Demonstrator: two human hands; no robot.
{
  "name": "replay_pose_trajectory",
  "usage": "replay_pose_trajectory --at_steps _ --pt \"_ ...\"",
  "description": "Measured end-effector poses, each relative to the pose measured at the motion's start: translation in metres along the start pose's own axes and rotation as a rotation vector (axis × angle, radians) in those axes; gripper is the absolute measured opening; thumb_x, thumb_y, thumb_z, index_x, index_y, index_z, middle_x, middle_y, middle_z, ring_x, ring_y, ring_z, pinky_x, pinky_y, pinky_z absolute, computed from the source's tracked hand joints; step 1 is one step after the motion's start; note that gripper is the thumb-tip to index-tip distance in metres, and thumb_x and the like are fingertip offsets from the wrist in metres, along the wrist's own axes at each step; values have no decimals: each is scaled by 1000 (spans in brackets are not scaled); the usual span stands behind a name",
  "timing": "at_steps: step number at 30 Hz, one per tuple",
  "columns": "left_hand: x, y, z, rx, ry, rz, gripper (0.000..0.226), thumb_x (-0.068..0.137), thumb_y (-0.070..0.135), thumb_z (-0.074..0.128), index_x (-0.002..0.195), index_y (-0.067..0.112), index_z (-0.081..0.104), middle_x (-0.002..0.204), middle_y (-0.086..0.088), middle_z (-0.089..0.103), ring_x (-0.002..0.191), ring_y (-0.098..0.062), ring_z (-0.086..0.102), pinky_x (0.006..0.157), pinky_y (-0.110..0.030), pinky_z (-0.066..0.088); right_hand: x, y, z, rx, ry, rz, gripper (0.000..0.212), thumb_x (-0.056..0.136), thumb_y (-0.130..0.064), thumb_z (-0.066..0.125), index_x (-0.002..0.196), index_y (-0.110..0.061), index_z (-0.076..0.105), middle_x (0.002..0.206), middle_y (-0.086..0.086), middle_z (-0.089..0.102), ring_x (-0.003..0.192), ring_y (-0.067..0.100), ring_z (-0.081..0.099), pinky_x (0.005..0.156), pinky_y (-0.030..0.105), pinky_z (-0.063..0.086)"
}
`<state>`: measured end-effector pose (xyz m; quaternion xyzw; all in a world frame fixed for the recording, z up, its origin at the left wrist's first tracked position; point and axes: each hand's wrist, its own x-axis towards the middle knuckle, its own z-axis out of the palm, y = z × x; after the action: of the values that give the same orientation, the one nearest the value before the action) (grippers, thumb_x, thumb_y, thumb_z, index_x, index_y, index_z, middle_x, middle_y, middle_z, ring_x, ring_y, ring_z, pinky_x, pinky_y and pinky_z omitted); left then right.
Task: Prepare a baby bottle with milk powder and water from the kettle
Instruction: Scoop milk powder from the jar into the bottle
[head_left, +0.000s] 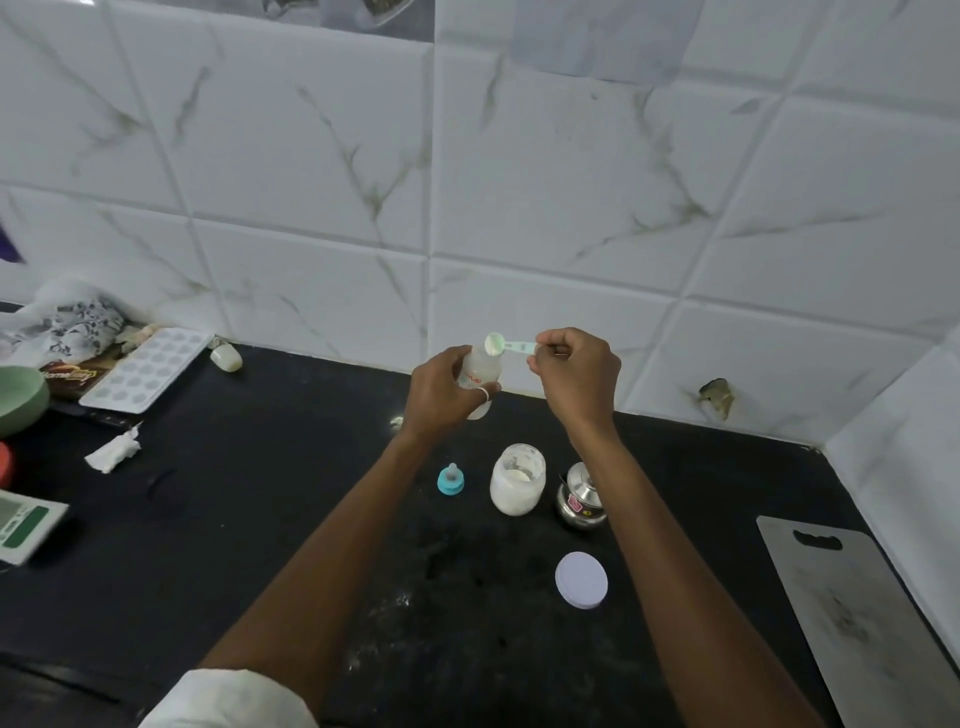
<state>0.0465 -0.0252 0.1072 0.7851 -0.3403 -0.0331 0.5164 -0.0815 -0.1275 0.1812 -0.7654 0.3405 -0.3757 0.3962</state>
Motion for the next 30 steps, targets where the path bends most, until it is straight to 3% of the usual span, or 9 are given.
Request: replay_pose_trajectory --at_steps 8,12,16,22,30 --pt "2 -2 -5 -8 12 -15 63 74 30 86 129 11 61 106 10 61 95 -12 60 77 -16 45 -5 3 11 -92 24 -213 18 94 -5 61 104 -8 77 93 3 77 86 14 73 79 22 57" --pt "3 -3 -4 -11 15 -23 63 75 29 86 129 10 61 114 1 67 96 -13 60 79 -20 47 -4 5 15 -98 40 -244 18 93 -5 62 102 -8 77 90 1 77 82 12 72 72 8 48" --pt "5 -4 -4 -6 18 -17 64 75 30 86 130 10 61 119 -3 68 98 -14 61 82 -23 50 -2 6 16 -98 57 -259 17 93 -4 62 102 -7 77 91 2 77 82 13 71 71 2 44" --pt "7 -5 -4 -15 23 -25 64 74 31 86 129 10 62 109 4 65 97 -16 63 81 -23 50 -4 10 18 -107 55 -348 15 93 -2 65 102 -6 77 94 3 77 83 12 70 77 17 55" --pt "9 -6 -3 -20 20 -38 64 75 32 86 130 10 61 111 4 66 95 -14 62 78 -18 48 -3 12 20 -126 64 -423 15 92 0 65 102 -4 76 96 7 76 86 17 70 78 24 56"
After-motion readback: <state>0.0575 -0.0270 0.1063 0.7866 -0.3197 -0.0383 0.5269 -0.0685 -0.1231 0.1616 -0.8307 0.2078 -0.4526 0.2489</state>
